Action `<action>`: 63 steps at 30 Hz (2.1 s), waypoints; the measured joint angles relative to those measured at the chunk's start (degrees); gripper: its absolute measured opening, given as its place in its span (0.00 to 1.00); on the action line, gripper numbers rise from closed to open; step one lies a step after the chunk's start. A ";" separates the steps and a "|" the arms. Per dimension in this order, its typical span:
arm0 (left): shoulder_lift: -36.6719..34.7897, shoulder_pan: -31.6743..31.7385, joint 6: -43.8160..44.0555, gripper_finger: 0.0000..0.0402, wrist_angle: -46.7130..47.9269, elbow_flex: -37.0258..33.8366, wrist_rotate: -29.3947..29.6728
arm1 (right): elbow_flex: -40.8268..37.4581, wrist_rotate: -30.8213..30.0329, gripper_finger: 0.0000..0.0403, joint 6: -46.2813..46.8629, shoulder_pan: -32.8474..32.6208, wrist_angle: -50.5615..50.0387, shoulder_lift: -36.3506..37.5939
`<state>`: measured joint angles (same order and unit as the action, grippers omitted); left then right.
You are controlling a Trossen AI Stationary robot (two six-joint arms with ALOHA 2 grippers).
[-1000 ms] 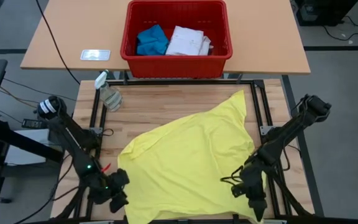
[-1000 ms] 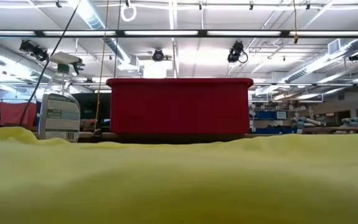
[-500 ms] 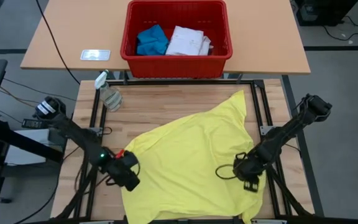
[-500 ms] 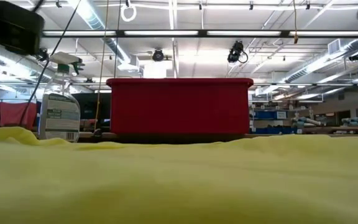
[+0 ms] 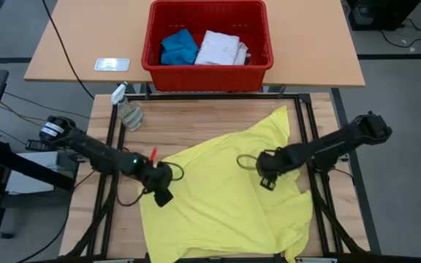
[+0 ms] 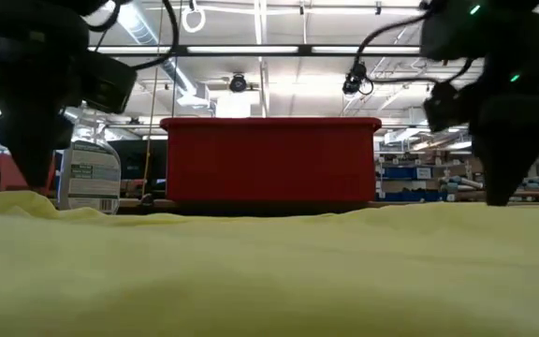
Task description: Fold Laundry from Bin
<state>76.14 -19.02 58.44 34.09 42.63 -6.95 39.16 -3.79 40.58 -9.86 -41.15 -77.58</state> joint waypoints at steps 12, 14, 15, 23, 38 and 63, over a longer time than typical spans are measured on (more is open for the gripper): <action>3.96 6.48 2.49 0.43 -5.07 -4.41 -3.90 | -8.69 5.04 0.39 -13.47 19.67 15.85 0.09; 4.73 7.18 4.15 0.43 -5.42 -5.74 -3.99 | -9.31 5.47 0.39 -14.70 22.19 16.90 0.13; 4.85 7.59 4.40 0.43 -4.97 -6.21 -4.40 | -9.50 5.44 0.39 -15.17 23.39 17.37 0.13; 4.68 15.42 -2.85 0.43 -3.32 -7.71 -7.06 | -9.64 6.27 0.39 -16.29 32.29 20.23 -0.03; 1.57 41.43 -26.13 0.43 0.61 -7.96 -6.27 | -3.41 6.91 0.39 -15.20 40.76 6.87 -0.17; -4.19 21.41 -4.22 0.35 -0.90 -17.00 -8.62 | -6.85 20.41 0.39 -7.53 22.29 15.09 -2.83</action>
<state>71.94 2.38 54.22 33.19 25.63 -15.57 32.31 16.62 33.05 12.42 -26.06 -80.41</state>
